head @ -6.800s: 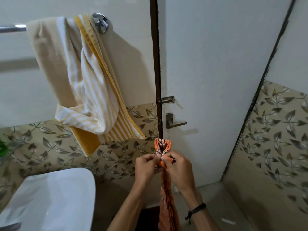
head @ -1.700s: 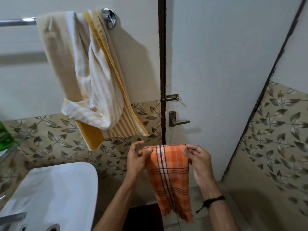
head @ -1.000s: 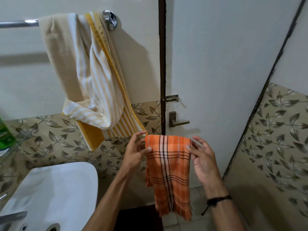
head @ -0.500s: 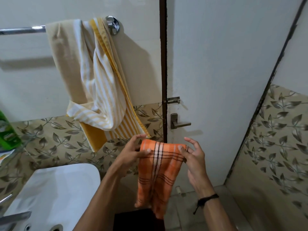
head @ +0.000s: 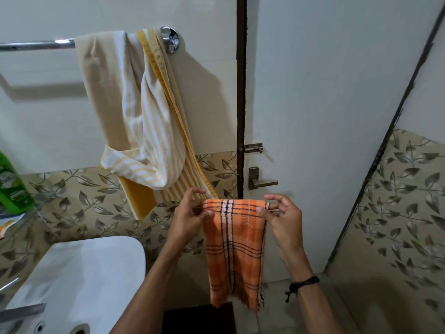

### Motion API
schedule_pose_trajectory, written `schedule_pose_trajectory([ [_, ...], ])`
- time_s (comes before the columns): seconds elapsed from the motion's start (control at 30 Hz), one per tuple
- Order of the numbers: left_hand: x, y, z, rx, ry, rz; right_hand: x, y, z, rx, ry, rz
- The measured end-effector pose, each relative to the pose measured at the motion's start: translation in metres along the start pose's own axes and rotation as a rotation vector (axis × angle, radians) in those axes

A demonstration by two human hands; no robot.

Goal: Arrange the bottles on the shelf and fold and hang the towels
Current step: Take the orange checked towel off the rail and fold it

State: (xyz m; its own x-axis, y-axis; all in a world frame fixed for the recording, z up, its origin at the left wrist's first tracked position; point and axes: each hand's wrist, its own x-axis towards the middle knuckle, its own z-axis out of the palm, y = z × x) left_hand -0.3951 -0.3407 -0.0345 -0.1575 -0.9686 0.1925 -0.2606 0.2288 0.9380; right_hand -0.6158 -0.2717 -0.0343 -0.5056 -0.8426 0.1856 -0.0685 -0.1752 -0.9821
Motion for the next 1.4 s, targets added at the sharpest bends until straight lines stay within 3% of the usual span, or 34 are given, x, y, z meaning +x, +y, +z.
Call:
schedule_pose_trajectory([
  [0.13, 0.002, 0.005, 0.004, -0.234, 0.069, -0.018, 0.004, -0.008, -0.005, -0.058, 0.004, -0.041],
  [0.47, 0.011, 0.019, 0.003, -0.33, 0.153, 0.093, 0.01, -0.018, -0.007, -0.261, -0.035, -0.257],
  [0.67, 0.018, 0.021, 0.002, -0.381, 0.199, 0.115, 0.006, -0.029, -0.004, -0.014, -0.115, -0.342],
  [0.83, 0.025, 0.034, 0.005, -0.264, 0.267, 0.182, 0.002, -0.034, 0.009, 0.019, -0.042, -0.474],
  [0.93, 0.031, 0.039, 0.007, -0.018, 0.421, 0.213, 0.002, -0.04, 0.021, -0.014, 0.035, -0.561],
  [1.0, 0.022, 0.041, 0.011, 0.018, 0.467, 0.215, 0.005, -0.042, 0.029, -0.064, 0.104, -0.597],
  [1.03, 0.012, 0.042, 0.015, -0.019, 0.407, 0.229, 0.006, -0.043, 0.033, -0.1, 0.136, -0.612],
  [1.13, -0.021, 0.04, 0.034, -0.097, -0.051, 0.169, 0.006, -0.044, 0.044, -0.186, 0.188, -0.637],
  [1.2, -0.034, 0.034, 0.051, -0.07, -0.236, 0.142, 0.002, -0.048, 0.051, -0.234, 0.216, -0.677],
  [1.3, -0.036, 0.034, 0.067, -0.166, -0.252, 0.179, -0.002, -0.056, 0.053, -0.309, 0.224, -0.76],
  [1.4, -0.033, 0.04, 0.078, -0.101, -0.188, 0.267, -0.013, -0.064, 0.057, -0.355, 0.149, -0.803],
])
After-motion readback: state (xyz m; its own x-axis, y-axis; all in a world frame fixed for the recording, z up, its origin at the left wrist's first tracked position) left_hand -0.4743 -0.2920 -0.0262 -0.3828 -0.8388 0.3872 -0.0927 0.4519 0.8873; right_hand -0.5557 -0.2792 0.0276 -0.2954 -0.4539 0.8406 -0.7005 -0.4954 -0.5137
